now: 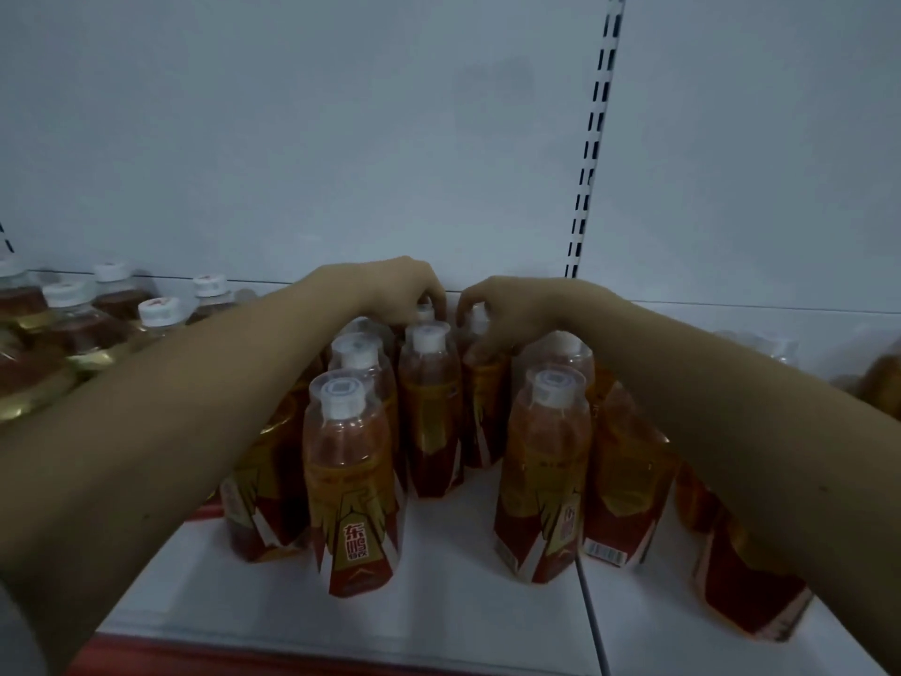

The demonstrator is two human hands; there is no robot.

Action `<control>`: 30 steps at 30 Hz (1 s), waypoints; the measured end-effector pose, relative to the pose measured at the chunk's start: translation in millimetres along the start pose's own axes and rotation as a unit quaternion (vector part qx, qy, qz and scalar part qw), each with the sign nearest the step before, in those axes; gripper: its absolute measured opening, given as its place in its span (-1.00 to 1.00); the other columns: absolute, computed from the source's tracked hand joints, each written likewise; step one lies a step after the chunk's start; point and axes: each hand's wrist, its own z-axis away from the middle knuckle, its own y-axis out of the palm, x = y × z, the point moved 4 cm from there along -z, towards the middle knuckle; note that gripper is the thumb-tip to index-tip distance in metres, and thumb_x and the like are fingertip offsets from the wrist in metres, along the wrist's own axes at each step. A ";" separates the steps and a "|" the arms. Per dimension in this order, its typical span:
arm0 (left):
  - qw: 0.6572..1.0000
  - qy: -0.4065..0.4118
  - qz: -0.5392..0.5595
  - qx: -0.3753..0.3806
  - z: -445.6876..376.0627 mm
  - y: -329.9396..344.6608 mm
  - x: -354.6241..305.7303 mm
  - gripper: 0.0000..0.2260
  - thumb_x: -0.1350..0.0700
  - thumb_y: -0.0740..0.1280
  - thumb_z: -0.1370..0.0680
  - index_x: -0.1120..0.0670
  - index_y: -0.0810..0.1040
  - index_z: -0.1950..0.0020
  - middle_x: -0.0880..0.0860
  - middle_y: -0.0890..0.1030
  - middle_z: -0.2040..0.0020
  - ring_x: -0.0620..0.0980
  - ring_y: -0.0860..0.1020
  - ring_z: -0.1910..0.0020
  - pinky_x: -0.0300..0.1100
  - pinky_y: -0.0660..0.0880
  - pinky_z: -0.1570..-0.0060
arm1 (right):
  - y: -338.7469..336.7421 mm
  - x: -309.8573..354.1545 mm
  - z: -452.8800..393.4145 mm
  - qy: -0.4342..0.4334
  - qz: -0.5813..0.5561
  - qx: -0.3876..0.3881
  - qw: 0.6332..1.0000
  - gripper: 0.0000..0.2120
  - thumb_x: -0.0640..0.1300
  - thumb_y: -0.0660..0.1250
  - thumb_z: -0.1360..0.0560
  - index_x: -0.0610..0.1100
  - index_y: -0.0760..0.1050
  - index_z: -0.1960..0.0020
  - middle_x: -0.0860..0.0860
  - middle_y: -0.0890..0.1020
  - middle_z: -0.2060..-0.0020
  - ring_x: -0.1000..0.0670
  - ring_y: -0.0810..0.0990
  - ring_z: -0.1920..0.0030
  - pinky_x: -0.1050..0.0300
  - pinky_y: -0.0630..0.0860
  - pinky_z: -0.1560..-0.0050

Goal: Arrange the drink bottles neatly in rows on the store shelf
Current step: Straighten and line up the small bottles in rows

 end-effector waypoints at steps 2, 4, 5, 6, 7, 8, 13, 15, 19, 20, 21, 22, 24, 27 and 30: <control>0.999 0.013 0.014 -0.027 0.6 -0.4 3.4 -0.72 0.25 0.36 -0.48 -0.05 0.66 -0.10 -0.12 0.50 0.14 0.00 0.51 0.05 -0.11 0.47 0.04 | -6.9 -6.9 3.4 -0.001 0.048 -0.015 0.999 -0.51 0.06 0.55 -0.43 -0.02 0.48 -0.28 0.06 0.53 -0.04 0.01 0.62 0.12 0.12 0.56 0.18; 0.998 0.016 0.037 -0.040 0.7 0.5 6.8 -0.70 0.27 0.39 -0.46 -0.04 0.67 -0.10 -0.07 0.54 0.06 -0.02 0.51 0.00 -0.09 0.49 -0.02 | -12.3 -15.6 5.8 0.013 0.092 -0.017 0.996 -0.49 0.08 0.55 -0.42 -0.01 0.49 -0.29 0.05 0.51 -0.13 -0.01 0.56 0.01 0.09 0.51 0.06; 0.998 0.016 0.047 -0.046 0.1 0.9 7.7 -0.70 0.27 0.40 -0.45 -0.04 0.67 -0.11 -0.06 0.54 0.02 -0.03 0.51 -0.02 -0.08 0.50 -0.06 | -13.1 -18.8 6.8 0.020 0.095 -0.011 0.995 -0.49 0.08 0.56 -0.40 -0.01 0.49 -0.28 0.04 0.52 -0.15 -0.01 0.56 -0.02 0.09 0.50 0.07; 0.997 0.017 0.054 -0.051 -0.6 0.7 7.9 -0.69 0.27 0.39 -0.46 -0.04 0.67 -0.11 -0.05 0.54 -0.01 -0.05 0.50 -0.03 -0.09 0.50 -0.07 | -12.8 -20.4 6.8 0.026 0.097 -0.004 0.995 -0.48 0.07 0.57 -0.40 0.00 0.49 -0.27 0.02 0.55 -0.16 -0.02 0.58 -0.02 0.10 0.50 0.10; 0.997 0.017 0.058 -0.053 -1.7 0.2 8.2 -0.69 0.28 0.39 -0.47 -0.04 0.67 -0.11 -0.05 0.53 -0.02 -0.06 0.49 -0.03 -0.11 0.49 -0.06 | -12.2 -20.2 6.4 0.031 0.103 0.003 0.994 -0.48 0.07 0.57 -0.39 0.01 0.48 -0.28 0.01 0.57 -0.16 -0.03 0.60 -0.01 0.11 0.50 0.12; 0.997 0.018 0.060 -0.051 -2.6 -0.2 7.3 -0.69 0.28 0.37 -0.47 -0.05 0.67 -0.11 -0.05 0.53 -0.03 -0.06 0.49 -0.02 -0.13 0.47 -0.04 | -11.9 -19.2 5.8 0.040 0.116 0.009 0.992 -0.47 0.07 0.57 -0.40 0.02 0.47 -0.30 0.02 0.57 -0.16 -0.03 0.59 -0.02 0.10 0.50 0.10; 0.995 0.011 0.092 -0.023 0.6 -5.4 2.8 -0.81 0.14 0.40 -0.54 -0.06 0.62 -0.12 0.00 0.57 -0.12 -0.05 0.55 0.00 -0.14 0.49 -0.03 | -8.7 -7.3 10.8 0.080 0.177 0.004 0.981 -0.40 0.05 0.54 -0.44 -0.02 0.44 -0.41 -0.06 0.42 -0.29 -0.10 0.50 -0.08 0.00 0.51 -0.09; 0.989 0.010 0.126 -0.082 12.5 -23.7 -4.1 -0.79 0.05 0.39 -0.56 -0.02 0.60 -0.19 0.00 0.58 -0.12 -0.04 0.56 -0.07 -0.16 0.47 -0.09 | -18.8 1.2 24.8 0.065 0.157 -0.063 0.983 -0.43 0.08 0.51 -0.47 -0.04 0.45 -0.41 -0.10 0.37 -0.31 -0.16 0.49 -0.18 -0.08 0.50 -0.23; 0.914 0.033 0.273 -0.300 76.7 -63.8 -38.3 -0.82 0.05 0.34 -0.60 -0.02 0.60 -0.19 -0.08 0.62 -0.07 -0.15 0.59 -0.02 -0.28 0.53 -0.07 | -48.5 29.1 105.1 -0.042 -0.125 -0.341 0.931 -0.79 0.01 0.34 -0.61 -0.04 0.57 -0.19 0.09 0.60 -0.08 0.08 0.59 -0.02 0.20 0.55 -0.11; 0.875 0.048 0.330 -0.352 97.8 -62.8 -52.0 -0.83 0.08 0.32 -0.61 -0.02 0.60 -0.18 -0.09 0.63 -0.07 -0.18 0.59 -0.03 -0.33 0.52 -0.07 | -42.8 34.3 131.8 -0.057 -0.197 -0.400 0.893 -0.84 -0.04 0.31 -0.63 -0.04 0.57 -0.17 0.14 0.61 -0.03 0.17 0.58 0.01 0.35 0.52 -0.03; 0.834 0.064 0.383 -0.392 117.2 -54.6 -67.7 -0.84 0.11 0.31 -0.61 -0.03 0.60 -0.17 -0.10 0.64 -0.07 -0.21 0.58 -0.06 -0.35 0.51 -0.08 | -27.1 36.3 153.8 -0.067 -0.248 -0.445 0.858 -0.84 -0.07 0.28 -0.65 -0.04 0.56 -0.19 0.16 0.61 -0.05 0.23 0.57 -0.02 0.42 0.49 -0.01; 0.801 0.074 0.425 -0.415 132.9 -40.0 -85.5 -0.83 0.13 0.30 -0.62 -0.04 0.58 -0.18 -0.11 0.63 -0.09 -0.23 0.57 -0.11 -0.34 0.51 -0.10 | -4.7 37.0 170.5 -0.067 -0.280 -0.473 0.833 -0.81 -0.08 0.25 -0.66 -0.02 0.53 -0.24 0.16 0.59 -0.12 0.26 0.55 -0.09 0.44 0.48 -0.06; 0.780 0.067 0.460 -0.419 147.1 1.1 -118.9 -0.76 0.11 0.30 -0.62 -0.07 0.51 -0.27 -0.14 0.56 -0.21 -0.24 0.50 -0.23 -0.21 0.52 -0.19 | 49.4 30.1 182.4 -0.039 -0.307 -0.478 0.822 -0.73 -0.05 0.24 -0.66 0.07 0.40 -0.35 0.16 0.49 -0.27 0.22 0.49 -0.26 0.27 0.51 -0.25; 0.811 0.044 0.479 -0.335 135.7 54.9 -150.5 -0.59 -0.04 0.30 -0.60 -0.19 0.34 -0.44 -0.16 0.39 -0.38 -0.22 0.38 -0.37 -0.02 0.44 -0.34 | 105.0 22.5 177.5 -0.004 -0.344 -0.454 0.822 -0.57 -0.05 0.26 -0.66 0.04 0.25 -0.49 0.13 0.39 -0.41 0.20 0.39 -0.41 0.14 0.44 -0.40; 0.840 0.027 0.476 -0.259 122.9 73.5 -159.1 -0.50 -0.06 0.36 -0.57 -0.27 0.27 -0.46 -0.09 0.38 -0.36 -0.17 0.38 -0.37 -0.04 0.39 -0.39 | 136.7 23.3 181.2 0.036 -0.370 -0.433 0.821 -0.41 -0.07 0.25 -0.65 0.02 0.10 -0.61 0.08 0.39 -0.48 0.22 0.43 -0.39 0.33 0.43 -0.29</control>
